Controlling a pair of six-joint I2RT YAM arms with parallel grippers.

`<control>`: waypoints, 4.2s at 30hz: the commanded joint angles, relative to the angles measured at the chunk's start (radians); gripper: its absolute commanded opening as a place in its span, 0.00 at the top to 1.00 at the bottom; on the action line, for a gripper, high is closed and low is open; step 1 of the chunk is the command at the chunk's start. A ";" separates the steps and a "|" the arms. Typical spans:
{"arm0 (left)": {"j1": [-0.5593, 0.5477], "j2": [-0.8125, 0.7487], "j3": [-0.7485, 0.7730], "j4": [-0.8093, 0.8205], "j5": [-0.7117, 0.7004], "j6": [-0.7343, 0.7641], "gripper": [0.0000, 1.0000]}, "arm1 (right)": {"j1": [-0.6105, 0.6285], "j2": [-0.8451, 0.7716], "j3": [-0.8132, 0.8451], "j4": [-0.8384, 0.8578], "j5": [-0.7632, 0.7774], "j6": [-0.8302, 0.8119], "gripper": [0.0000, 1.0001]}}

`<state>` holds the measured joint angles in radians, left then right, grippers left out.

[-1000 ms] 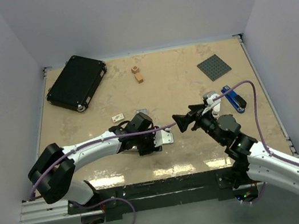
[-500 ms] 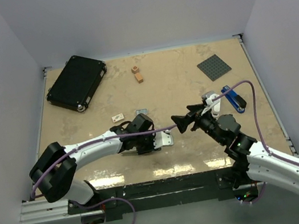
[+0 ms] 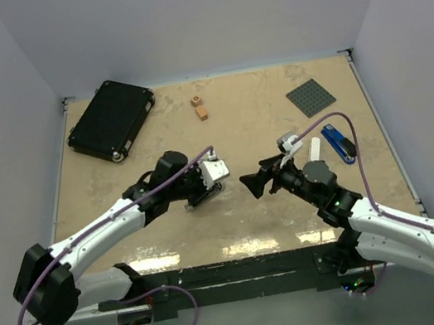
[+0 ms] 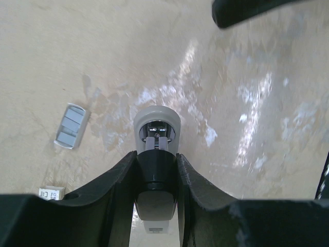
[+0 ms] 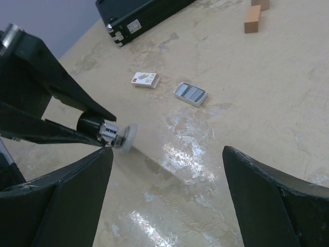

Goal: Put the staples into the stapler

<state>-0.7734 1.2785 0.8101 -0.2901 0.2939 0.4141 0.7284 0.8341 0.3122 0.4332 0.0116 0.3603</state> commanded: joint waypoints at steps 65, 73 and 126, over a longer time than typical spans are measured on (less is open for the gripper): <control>-0.060 -0.477 -0.589 1.180 -0.254 -0.656 1.00 | -0.114 0.200 -0.010 0.271 0.091 0.569 1.00; -0.060 -0.591 -0.791 1.243 -0.413 -0.781 1.00 | -0.296 0.100 -0.076 0.328 0.035 0.701 1.00; -0.106 -0.407 -0.657 1.815 -0.562 -0.703 1.00 | -0.350 0.269 -0.301 0.415 -0.021 1.034 0.93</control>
<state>-0.8940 0.8917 0.0551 1.1160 -0.1341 -0.4339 0.3805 1.1561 0.0612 0.9360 -0.0868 1.4204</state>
